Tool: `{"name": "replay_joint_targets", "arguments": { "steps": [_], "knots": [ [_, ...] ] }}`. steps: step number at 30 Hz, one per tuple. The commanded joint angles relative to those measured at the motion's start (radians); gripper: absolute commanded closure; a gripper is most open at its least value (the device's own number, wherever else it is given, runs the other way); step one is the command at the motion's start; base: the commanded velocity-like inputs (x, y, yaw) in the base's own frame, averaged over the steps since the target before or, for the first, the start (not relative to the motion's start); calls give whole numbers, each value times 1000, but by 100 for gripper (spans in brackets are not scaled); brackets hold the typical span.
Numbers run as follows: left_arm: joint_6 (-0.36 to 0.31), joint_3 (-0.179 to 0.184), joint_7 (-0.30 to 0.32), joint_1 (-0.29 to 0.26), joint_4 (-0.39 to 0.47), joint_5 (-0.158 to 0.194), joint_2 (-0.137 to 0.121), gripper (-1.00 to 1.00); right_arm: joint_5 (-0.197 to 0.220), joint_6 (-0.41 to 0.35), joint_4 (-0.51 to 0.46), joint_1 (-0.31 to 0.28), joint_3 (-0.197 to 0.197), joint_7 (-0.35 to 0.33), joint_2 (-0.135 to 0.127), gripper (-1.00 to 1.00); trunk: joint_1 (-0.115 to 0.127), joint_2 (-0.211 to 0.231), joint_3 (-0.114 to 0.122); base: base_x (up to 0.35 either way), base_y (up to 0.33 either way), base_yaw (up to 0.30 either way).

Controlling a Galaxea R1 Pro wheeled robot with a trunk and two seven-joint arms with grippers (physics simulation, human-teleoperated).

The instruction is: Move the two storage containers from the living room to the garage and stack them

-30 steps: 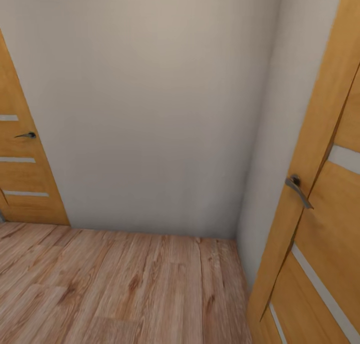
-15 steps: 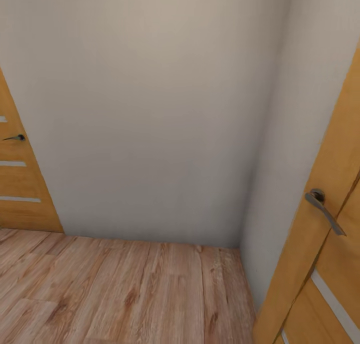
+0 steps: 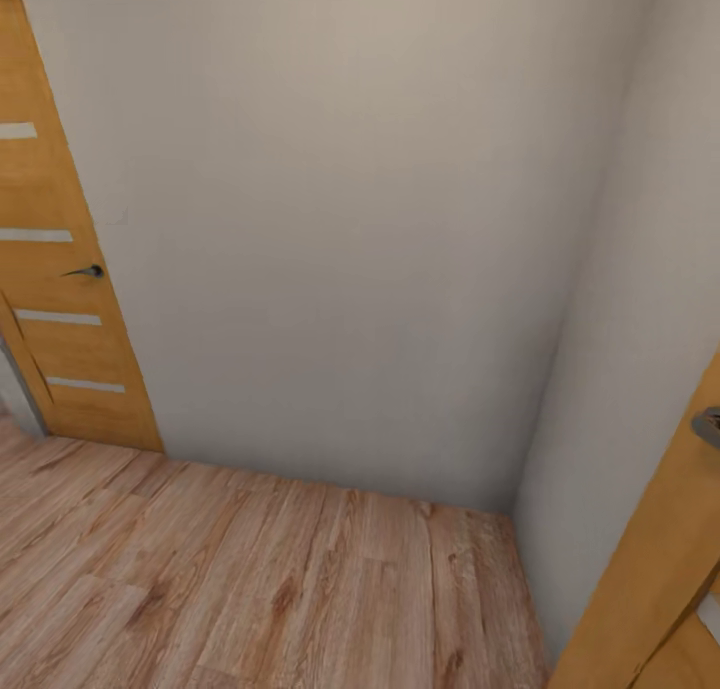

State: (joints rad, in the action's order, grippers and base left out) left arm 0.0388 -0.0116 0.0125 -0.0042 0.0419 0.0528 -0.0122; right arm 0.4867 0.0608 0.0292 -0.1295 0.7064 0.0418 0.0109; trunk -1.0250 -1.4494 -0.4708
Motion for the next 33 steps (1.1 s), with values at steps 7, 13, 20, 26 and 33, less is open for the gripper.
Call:
{"name": "replay_joint_targets", "arguments": {
  "steps": [7, 13, 20, 26, 33],
  "knots": [
    [1, 0, 1, 0, 0, 6, 0, -100, 9, 7, 3, -1, 7, 1, 0, -100, 0, 0, -1, 231, 0, 63],
    [1, -1, 1, 0, 0, 6, 0, -100, 9, 7, 3, -1, 7, 1, 0, -100, 0, 0, -1, 316, 0, 3],
    [1, -1, 1, 0, 0, 6, 0, -100, 9, 7, 3, -1, 8, 1, 1, -100, 0, 0, -1, 321, 0, 0],
    [1, -1, 1, 0, 0, 6, 0, -100, 9, 7, 3, -1, 8, 1, 1, -100, 0, 0, -1, 322, 0, 0],
    [1, -1, 1, 0, 0, 6, 0, -100, 9, 7, 3, -1, 7, 1, 1, -100, 0, 0, -1, 322, 0, 0]
  ]
}}
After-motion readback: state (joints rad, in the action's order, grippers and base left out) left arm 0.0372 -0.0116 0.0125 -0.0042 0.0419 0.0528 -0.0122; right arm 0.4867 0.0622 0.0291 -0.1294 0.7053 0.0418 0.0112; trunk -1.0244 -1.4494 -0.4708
